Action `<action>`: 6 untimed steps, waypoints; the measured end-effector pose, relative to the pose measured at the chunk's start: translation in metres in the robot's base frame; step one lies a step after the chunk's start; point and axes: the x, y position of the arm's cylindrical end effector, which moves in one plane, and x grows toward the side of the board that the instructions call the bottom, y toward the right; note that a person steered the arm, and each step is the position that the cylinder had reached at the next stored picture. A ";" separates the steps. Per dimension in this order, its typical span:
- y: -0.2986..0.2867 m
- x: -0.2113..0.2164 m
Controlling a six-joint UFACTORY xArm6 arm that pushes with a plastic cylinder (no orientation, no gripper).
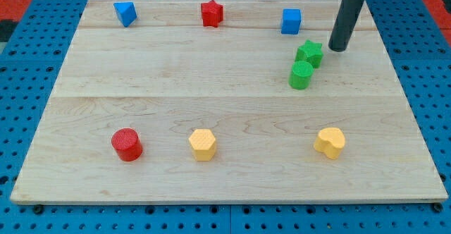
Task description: Push the blue cube into the green star
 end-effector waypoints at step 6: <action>-0.103 0.002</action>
